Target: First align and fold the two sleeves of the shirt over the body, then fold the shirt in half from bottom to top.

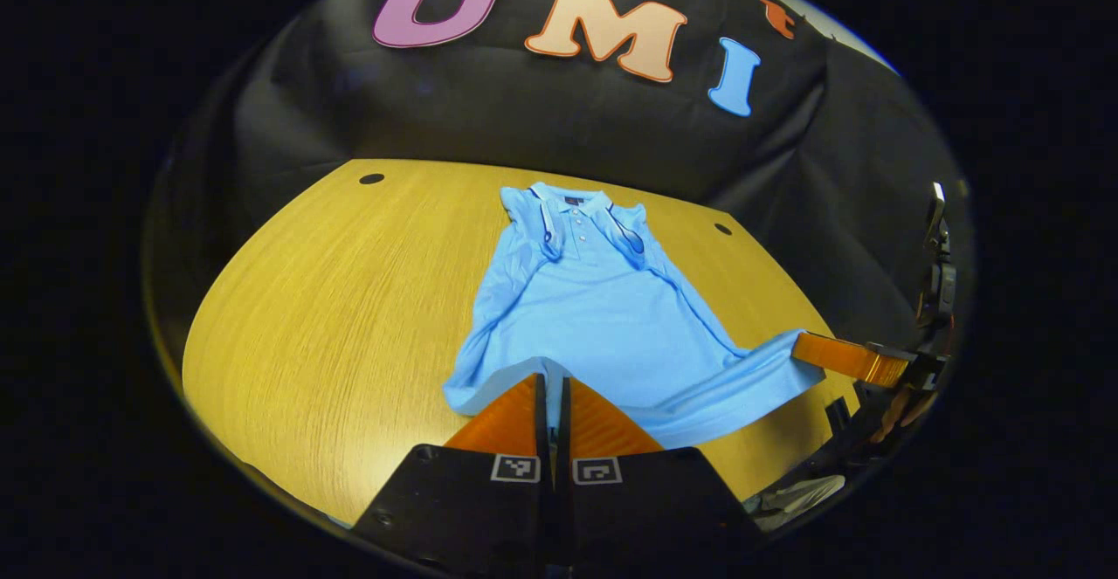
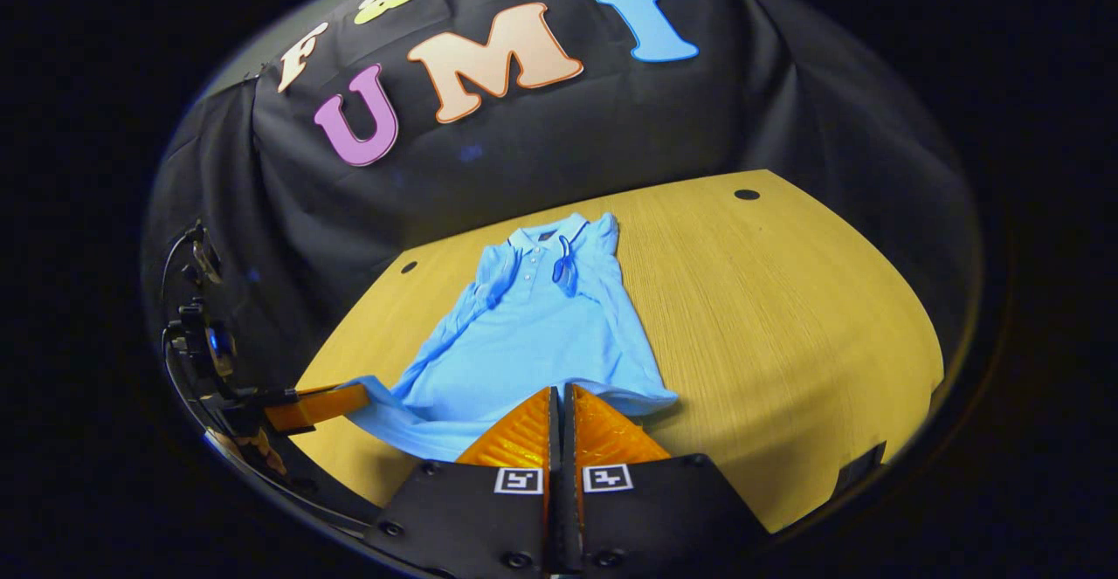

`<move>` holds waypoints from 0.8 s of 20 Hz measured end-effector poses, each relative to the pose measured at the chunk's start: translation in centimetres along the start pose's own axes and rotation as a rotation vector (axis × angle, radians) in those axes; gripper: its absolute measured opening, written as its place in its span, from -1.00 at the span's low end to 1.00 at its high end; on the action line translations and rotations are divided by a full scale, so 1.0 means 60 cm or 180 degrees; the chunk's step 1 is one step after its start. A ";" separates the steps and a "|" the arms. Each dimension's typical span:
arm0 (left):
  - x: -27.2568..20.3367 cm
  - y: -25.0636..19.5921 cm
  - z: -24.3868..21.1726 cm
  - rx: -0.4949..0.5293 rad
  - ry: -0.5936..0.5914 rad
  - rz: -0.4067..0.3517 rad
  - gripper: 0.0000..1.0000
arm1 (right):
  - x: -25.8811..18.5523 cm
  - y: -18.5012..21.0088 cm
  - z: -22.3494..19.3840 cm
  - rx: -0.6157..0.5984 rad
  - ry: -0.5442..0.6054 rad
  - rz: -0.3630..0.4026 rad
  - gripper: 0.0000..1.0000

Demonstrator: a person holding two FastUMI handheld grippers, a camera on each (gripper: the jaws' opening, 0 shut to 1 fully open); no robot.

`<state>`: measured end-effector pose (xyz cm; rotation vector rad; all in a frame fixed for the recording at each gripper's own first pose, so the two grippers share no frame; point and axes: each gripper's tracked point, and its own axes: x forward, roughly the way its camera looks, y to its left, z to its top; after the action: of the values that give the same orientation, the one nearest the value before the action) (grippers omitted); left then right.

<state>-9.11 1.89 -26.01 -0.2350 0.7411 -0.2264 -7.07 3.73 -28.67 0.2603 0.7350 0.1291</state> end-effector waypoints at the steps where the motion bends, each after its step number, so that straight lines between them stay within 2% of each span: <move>1: 0.008 0.006 0.022 0.0004 -0.0039 0.0007 -1.00 | 0.012 0.005 0.024 0.0012 -0.0059 0.0012 -0.95; 7: 0.076 0.031 0.138 0.0074 -0.0214 -0.0019 -1.00 | 0.088 0.026 0.137 0.0033 -0.0307 0.0036 -0.95; 16: 0.213 0.067 0.279 0.0184 -0.0382 -0.0038 -1.00 | 0.247 0.026 0.255 0.0071 -0.0505 -0.0039 -0.96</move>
<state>12.01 4.25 -23.37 -0.1962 0.6136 -0.2425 14.16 5.42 -26.89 0.2840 0.5807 0.0875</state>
